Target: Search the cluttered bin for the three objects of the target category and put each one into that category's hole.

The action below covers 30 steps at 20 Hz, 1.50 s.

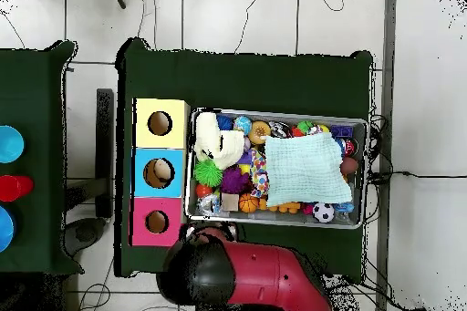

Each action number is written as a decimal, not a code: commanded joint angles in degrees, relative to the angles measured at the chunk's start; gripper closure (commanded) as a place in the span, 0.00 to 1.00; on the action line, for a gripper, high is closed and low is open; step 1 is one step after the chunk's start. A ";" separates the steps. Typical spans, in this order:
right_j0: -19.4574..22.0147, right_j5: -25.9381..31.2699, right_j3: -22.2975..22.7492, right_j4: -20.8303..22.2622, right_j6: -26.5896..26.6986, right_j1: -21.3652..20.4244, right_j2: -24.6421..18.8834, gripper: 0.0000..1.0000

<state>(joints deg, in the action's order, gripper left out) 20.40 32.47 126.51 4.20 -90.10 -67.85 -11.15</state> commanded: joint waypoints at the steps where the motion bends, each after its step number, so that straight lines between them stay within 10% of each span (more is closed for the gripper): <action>1: 4.88 0.88 0.65 5.16 10.81 2.66 -8.20 0.00; 13: 13.07 4.79 -5.17 11.79 12.64 3.81 -12.43 0.00; 30: 16.66 -0.34 -14.36 23.76 8.03 17.11 -15.57 0.00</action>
<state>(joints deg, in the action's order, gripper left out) 35.84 32.47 119.49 21.94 -90.10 -58.00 -22.21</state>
